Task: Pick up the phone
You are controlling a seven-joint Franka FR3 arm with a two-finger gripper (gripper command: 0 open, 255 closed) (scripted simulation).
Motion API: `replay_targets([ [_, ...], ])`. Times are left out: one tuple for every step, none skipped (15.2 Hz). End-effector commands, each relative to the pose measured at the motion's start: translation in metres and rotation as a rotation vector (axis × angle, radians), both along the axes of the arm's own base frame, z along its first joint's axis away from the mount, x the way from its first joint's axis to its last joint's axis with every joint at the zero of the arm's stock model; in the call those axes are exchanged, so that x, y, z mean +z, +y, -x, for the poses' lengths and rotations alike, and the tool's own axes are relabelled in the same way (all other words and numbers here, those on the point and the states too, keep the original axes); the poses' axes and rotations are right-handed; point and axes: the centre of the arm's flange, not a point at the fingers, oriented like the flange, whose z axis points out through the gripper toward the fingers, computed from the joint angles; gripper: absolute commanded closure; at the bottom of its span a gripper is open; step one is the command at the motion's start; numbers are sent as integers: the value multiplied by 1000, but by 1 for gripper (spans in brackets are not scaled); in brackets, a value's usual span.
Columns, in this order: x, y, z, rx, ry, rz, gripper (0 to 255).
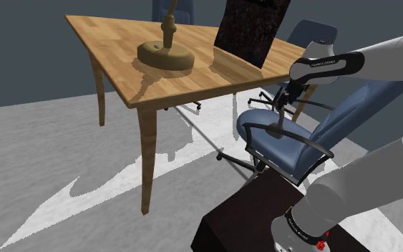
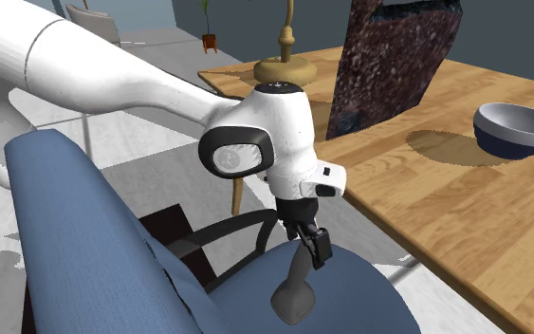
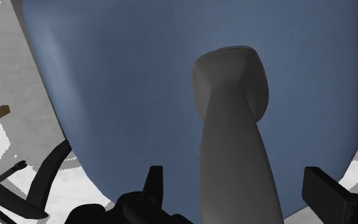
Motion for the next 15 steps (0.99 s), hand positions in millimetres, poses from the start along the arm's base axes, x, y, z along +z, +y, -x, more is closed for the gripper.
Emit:
replay_targets([
  [-10, 0, 0, 0, 0, 1, 0],
  [-15, 0, 0, 0, 0, 1, 0],
  [-21, 0, 0, 0, 0, 1, 0],
  [-26, 0, 0, 0, 0, 1, 0],
  [-29, 0, 0, 0, 0, 1, 0],
  [-29, 0, 0, 0, 0, 1, 0],
  [-29, 0, 0, 0, 0, 1, 255],
  [-29, 0, 0, 0, 0, 1, 255],
  [-29, 0, 0, 0, 0, 1, 255],
  [-29, 0, 0, 0, 0, 1, 255],
  [-29, 0, 0, 0, 0, 1, 255],
  [-29, 0, 0, 0, 0, 1, 255],
  [-29, 0, 0, 0, 0, 1, 255],
  [-29, 0, 0, 0, 0, 1, 255],
  [-29, 0, 0, 0, 0, 1, 255],
])
